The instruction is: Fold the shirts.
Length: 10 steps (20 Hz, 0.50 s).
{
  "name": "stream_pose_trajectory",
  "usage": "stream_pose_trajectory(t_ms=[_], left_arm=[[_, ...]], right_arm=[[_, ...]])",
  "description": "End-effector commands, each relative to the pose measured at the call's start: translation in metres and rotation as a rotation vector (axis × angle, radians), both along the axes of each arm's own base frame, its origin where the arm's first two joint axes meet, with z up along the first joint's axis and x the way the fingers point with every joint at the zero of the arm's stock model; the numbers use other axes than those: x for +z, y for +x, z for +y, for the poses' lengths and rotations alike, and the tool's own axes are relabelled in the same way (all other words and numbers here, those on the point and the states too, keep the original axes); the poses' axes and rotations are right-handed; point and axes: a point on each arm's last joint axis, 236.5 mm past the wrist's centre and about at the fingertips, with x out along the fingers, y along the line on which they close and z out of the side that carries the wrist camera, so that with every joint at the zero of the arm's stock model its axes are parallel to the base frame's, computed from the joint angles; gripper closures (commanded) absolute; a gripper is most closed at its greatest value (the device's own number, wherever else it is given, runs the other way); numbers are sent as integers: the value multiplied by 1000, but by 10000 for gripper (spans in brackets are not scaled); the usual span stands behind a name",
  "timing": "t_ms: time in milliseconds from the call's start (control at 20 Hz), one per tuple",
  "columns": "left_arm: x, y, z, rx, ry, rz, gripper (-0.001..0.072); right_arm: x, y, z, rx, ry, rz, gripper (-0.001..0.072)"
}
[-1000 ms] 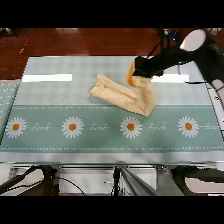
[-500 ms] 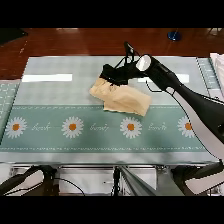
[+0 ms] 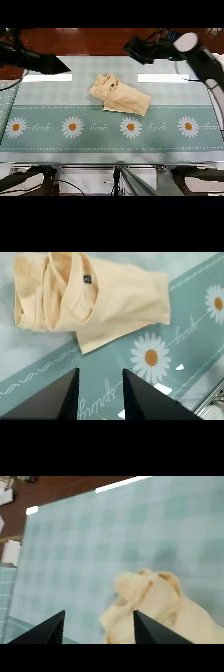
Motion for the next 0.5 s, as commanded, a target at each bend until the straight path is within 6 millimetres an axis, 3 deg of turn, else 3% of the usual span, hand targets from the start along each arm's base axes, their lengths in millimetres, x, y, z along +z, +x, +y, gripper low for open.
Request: stream_pose_trajectory(t_ms=[0, 50, 100, 200, 300, 350, 450], left_arm=[[-63, 17, -19, -60, 39, 55, 299], [-78, 25, -26, -76, 47, 55, 243], [-91, 31, -33, -93, 53, 65, 240], [-117, 42, -47, -131, 62, 104, 146], [-141, 57, -56, -159, 94, 123, 134], [-149, 64, -61, -173, 99, 130, 70], [-161, 73, -67, -204, 101, 156, 42]], right_arm=[[-33, -57, -102, 66, -303, 211, 236], [-43, -72, -129, 75, -393, 271, 245], [-51, -85, -153, 86, -476, 325, 245], [-61, -101, -180, 110, -569, 392, 245], [-66, -105, -186, 137, -605, 398, 197], [-70, -107, -183, 145, -594, 405, 127], [-84, -115, -181, 170, -588, 439, 126]])
